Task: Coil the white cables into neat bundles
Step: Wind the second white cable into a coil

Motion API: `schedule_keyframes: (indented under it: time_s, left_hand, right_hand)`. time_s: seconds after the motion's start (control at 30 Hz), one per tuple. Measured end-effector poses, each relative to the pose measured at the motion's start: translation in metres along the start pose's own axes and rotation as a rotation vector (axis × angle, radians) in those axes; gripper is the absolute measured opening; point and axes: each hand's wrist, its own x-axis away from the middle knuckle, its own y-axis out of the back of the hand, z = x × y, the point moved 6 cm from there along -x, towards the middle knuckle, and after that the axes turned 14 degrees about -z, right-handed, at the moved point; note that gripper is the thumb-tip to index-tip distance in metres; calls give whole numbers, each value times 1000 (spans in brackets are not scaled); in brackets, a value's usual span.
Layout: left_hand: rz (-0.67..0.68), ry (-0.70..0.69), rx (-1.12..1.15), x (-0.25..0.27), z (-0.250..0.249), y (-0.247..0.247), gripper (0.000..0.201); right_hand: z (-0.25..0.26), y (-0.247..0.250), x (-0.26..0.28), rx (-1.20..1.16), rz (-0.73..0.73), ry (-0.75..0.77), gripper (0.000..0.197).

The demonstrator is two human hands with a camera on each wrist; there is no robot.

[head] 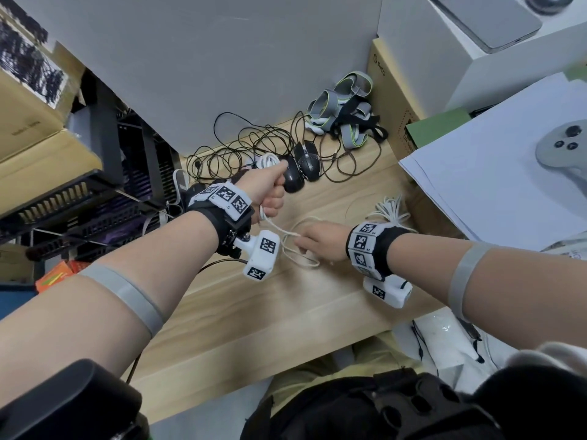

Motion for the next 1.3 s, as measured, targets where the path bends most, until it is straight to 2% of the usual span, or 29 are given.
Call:
schedule_keyframes:
  time_s: [0.07, 0.13, 0.23, 0.3, 0.4, 0.47, 0.5, 0.6, 0.63, 0.73, 0.83, 0.9, 0.97, 1.07, 1.17, 1.3]
  left_hand:
    - [34, -28, -239, 3, 7, -2, 49]
    - [43, -62, -377, 8, 13, -6, 55]
    - [4, -108, -391, 12, 12, -12, 67]
    - [-25, -142, -366, 11, 7, -13, 78]
    - [-23, -168, -363, 9, 1, -10, 66]
    - [-23, -164, -377, 7, 0, -10, 59]
    - [-27, -162, -384, 5, 0, -11, 57]
    - [-22, -139, -381, 2, 4, -11, 50]
    - [-10, -126, -374, 1, 5, -10, 48]
    - [56, -90, -378, 1, 10, -9, 43]
    - [67, -105, -353, 0, 11, -11, 51]
    - [67, -113, -307, -1, 11, -12, 56]
    - [100, -122, -249, 2, 6, -15, 52]
    - [130, -132, -149, 6, -5, -19, 50]
    - [111, -148, -176, 7, -8, -14, 53]
    - [76, -162, -324, 1, 1, -6, 35]
  right_hand:
    - [-10, 15, -5, -92, -97, -97, 29]
    - [-8, 31, -15, -259, -230, -139, 23]
    - [8, 54, -31, -367, -376, -110, 11]
    - [7, 65, -37, -326, -439, -139, 16]
    - [-7, 75, -35, -286, -507, -227, 31]
    - [-14, 76, -32, -351, -511, -286, 46]
    - [-15, 74, -32, -412, -484, -289, 47]
    - [-24, 71, -28, -604, -396, -317, 22]
    - [-27, 72, -25, -603, -392, -316, 18]
    - [-31, 76, -21, -416, -448, -214, 19]
    - [-19, 75, -23, -434, -452, -137, 19]
    - [-16, 75, -26, -501, -498, -158, 22]
    - [-17, 77, -27, -584, -562, -224, 18]
    - [-27, 68, -29, -678, -509, -289, 17]
    - [-42, 64, -24, -574, -491, -273, 22]
    - [-39, 77, -19, -400, -565, -210, 22]
